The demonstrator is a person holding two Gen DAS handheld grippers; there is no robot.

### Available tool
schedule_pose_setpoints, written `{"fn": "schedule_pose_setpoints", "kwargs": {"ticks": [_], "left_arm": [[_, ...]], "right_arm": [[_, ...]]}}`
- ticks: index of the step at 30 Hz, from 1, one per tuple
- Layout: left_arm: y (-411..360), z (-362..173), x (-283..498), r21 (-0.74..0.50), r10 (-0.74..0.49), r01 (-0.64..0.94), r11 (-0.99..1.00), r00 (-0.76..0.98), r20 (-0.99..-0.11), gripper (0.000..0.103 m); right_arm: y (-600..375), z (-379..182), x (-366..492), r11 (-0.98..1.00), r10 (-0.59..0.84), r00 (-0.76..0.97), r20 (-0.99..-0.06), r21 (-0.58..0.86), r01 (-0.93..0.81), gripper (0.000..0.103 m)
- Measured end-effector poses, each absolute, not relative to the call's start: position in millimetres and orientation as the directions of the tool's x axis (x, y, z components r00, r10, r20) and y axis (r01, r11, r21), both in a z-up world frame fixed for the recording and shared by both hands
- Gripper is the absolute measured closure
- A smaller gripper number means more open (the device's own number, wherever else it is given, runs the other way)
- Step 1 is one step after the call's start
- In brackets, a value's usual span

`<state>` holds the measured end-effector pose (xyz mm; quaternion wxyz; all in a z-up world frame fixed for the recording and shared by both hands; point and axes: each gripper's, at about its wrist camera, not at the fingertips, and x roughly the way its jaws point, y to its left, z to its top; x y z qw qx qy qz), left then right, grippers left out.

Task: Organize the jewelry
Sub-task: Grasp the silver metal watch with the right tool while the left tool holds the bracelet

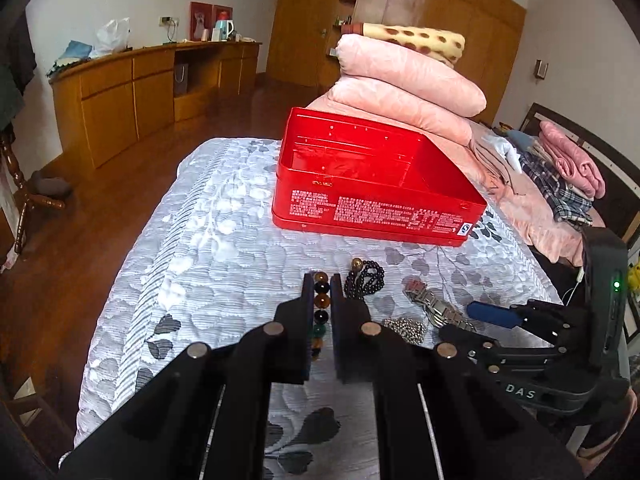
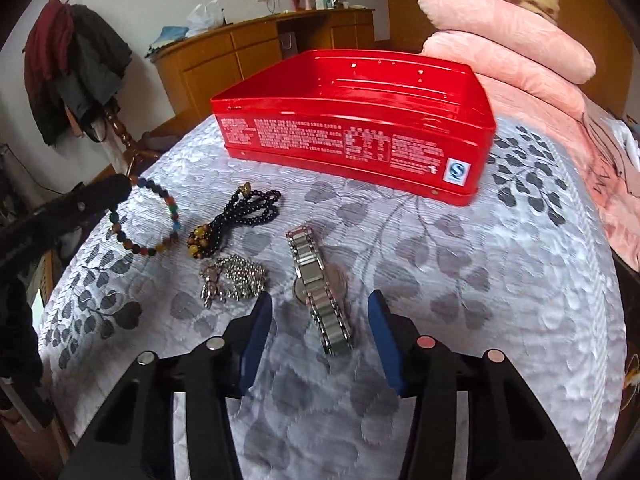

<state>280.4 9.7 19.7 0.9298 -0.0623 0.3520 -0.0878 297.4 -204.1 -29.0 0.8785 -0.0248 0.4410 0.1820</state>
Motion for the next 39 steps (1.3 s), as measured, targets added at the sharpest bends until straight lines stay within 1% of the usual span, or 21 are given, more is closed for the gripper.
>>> {"fn": "schedule_pose_setpoints", "kwargs": {"ticks": [6,11,14,22,24,25,33,39], "left_arm": [[4.8,2.8,288.2,-0.191,-0.227,0.131,0.973,0.704,-0.673,0.096],[-3.7,-5.7,291.5,-0.199,-0.248,0.152,0.968,0.686,-0.684,0.096],[-7.8,-9.7,292.1,-0.199,-0.254,0.159,0.967,0.677,-0.691,0.096],[-12.9,-16.5,291.2,-0.193,-0.251,0.161,0.968,0.662,-0.707,0.096],[-13.3,-17.7,291.4,-0.190,-0.247,0.158,0.969,0.659,-0.711,0.096],[-13.6,-18.3,291.5,-0.186,-0.242,0.155,0.970,0.658,-0.713,0.096],[-15.5,-17.8,289.0,-0.175,-0.233,0.154,0.972,0.658,-0.716,0.096],[-17.5,-9.7,282.6,-0.171,-0.237,0.163,0.972,0.668,-0.706,0.096]], "right_arm": [[-197.3,-34.6,306.0,0.925,0.284,0.546,-0.788,0.077,-0.371,0.054],[-199.5,-36.0,310.9,0.923,0.299,0.539,-0.788,0.094,-0.374,0.054],[-196.7,-36.5,308.4,0.927,0.280,0.551,-0.786,0.073,-0.367,0.055],[-198.3,-36.5,306.4,0.943,0.246,0.568,-0.785,0.059,-0.327,0.066],[-195.8,-35.9,304.0,0.947,0.230,0.575,-0.785,0.044,-0.319,0.072],[-195.0,-35.9,303.3,0.948,0.224,0.578,-0.785,0.039,-0.315,0.072],[-198.5,-31.5,295.6,0.958,0.217,0.578,-0.787,0.059,-0.280,0.073],[-202.9,-17.1,285.4,0.962,0.216,0.597,-0.773,0.063,-0.267,0.073]]}}
